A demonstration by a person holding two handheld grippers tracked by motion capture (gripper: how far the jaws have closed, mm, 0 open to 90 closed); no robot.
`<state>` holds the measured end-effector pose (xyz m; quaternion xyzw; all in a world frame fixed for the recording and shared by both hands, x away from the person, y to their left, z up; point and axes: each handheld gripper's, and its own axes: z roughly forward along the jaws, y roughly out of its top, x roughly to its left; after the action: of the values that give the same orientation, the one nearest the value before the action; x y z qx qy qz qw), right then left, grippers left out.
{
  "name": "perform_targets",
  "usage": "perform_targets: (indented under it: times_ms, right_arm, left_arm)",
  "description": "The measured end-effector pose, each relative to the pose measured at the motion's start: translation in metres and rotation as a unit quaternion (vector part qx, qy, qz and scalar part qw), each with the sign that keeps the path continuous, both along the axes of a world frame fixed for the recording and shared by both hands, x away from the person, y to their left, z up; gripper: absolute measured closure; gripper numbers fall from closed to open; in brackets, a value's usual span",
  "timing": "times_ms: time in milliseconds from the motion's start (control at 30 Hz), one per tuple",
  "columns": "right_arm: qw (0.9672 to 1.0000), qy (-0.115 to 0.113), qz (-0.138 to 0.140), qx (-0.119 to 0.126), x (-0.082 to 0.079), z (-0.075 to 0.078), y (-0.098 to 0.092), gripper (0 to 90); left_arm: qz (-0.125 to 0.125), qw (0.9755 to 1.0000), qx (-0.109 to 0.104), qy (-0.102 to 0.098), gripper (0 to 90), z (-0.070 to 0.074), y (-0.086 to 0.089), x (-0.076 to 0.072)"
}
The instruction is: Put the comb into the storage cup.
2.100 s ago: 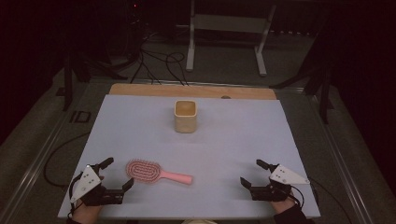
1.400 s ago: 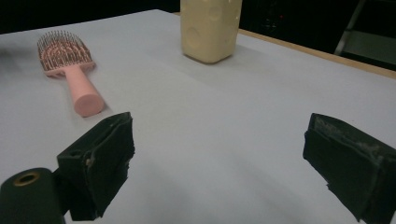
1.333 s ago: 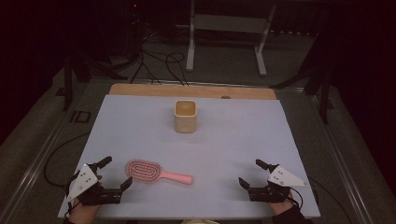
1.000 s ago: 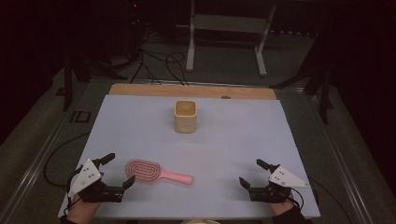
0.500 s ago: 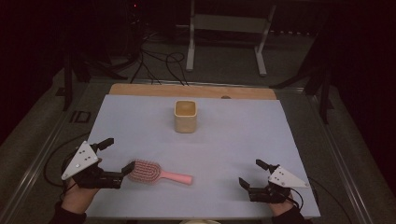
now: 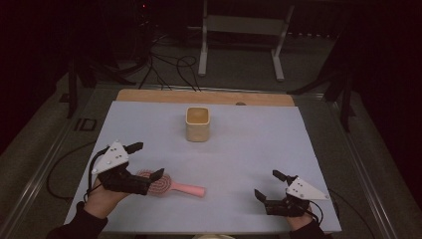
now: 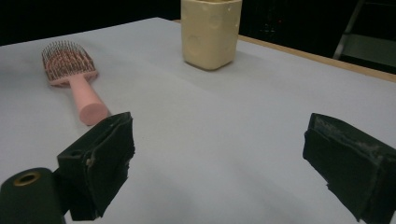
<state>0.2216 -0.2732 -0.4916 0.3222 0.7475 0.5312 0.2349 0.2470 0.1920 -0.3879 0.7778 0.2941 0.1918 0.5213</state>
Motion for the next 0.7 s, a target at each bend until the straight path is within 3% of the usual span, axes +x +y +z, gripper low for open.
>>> perform_targets:
  times_ms: [200, 467, 700]
  right_arm:
    - [1.0000, 0.002, 0.002, 0.002, 0.000, 0.000, 0.000, 8.5]
    - [1.0000, -0.001, 0.001, 0.001, 0.000, 0.000, 0.000, 8.6]
    - [1.0000, 0.000, 0.003, 0.000, 0.000, 0.000, 0.000, 8.6]
  left_arm:
    - [-0.015, 0.9997, 0.000, 0.021, 0.4, -0.006, -0.021, 0.009]
    - [-0.038, 0.9981, 0.015, 0.047, 0.5, -0.020, -0.047, 0.017]
    - [-0.039, 0.9967, 0.028, 0.066, 4.4, -0.038, -0.066, 0.024]
